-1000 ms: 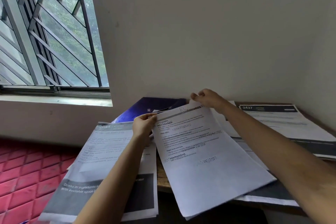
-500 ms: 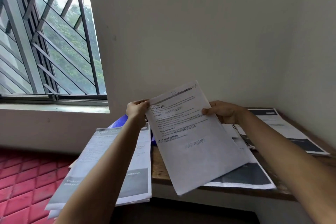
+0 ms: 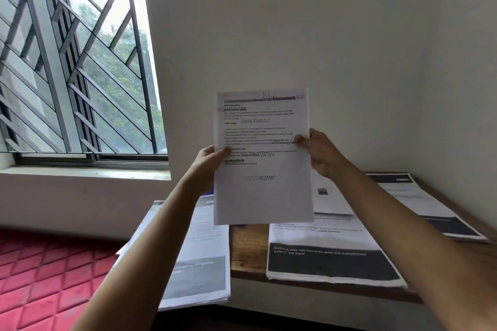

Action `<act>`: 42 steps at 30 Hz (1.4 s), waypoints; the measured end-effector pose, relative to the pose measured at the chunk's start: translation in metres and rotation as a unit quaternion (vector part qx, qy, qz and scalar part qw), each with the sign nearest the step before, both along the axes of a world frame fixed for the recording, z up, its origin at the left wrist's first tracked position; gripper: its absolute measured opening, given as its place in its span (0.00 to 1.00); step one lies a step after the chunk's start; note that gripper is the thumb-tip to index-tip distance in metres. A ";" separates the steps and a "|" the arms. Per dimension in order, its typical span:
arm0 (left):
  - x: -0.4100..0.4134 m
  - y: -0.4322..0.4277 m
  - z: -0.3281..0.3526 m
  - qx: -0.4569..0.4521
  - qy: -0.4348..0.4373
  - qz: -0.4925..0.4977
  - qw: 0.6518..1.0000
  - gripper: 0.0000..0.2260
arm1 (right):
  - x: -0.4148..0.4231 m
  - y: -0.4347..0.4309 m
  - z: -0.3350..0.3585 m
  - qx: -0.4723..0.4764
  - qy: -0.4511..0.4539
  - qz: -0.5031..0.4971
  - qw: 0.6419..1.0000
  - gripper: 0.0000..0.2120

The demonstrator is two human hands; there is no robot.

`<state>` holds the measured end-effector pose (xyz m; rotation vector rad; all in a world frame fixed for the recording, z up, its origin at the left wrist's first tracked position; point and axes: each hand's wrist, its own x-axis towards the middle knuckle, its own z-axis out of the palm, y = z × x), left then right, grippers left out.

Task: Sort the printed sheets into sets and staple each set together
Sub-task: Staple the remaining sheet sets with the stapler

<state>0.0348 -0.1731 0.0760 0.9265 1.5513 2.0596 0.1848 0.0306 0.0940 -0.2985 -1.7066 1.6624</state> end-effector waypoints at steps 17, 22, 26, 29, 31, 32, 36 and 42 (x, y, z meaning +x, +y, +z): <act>0.002 0.011 -0.039 -0.061 0.223 0.292 0.928 0.06 | -0.012 -0.019 -0.045 0.132 0.003 -0.026 0.991 0.12; 0.001 0.011 -0.032 -0.097 0.251 0.313 0.911 0.05 | -0.012 -0.021 -0.038 0.147 -0.001 -0.038 0.988 0.13; 0.000 0.007 -0.014 -0.140 0.244 0.308 0.909 0.06 | -0.010 -0.025 -0.019 0.178 -0.025 -0.050 0.983 0.15; -0.009 -0.003 0.002 -0.168 0.232 0.295 0.911 0.12 | -0.012 -0.034 -0.003 0.179 -0.083 -0.056 0.979 0.14; -0.019 -0.014 0.009 -0.200 0.226 0.281 0.911 0.15 | -0.018 -0.043 0.004 0.173 -0.118 -0.051 0.976 0.13; -0.024 -0.021 0.010 -0.219 0.230 0.278 0.907 0.15 | -0.020 -0.049 0.006 0.169 -0.133 -0.045 0.975 0.13; -0.041 -0.054 0.003 -0.275 0.264 0.308 0.872 0.13 | -0.034 -0.082 -0.004 0.159 -0.189 -0.018 0.969 0.12; -0.052 -0.112 -0.026 -0.342 0.260 0.340 0.837 0.09 | -0.050 -0.141 -0.037 0.130 -0.258 -0.039 0.956 0.07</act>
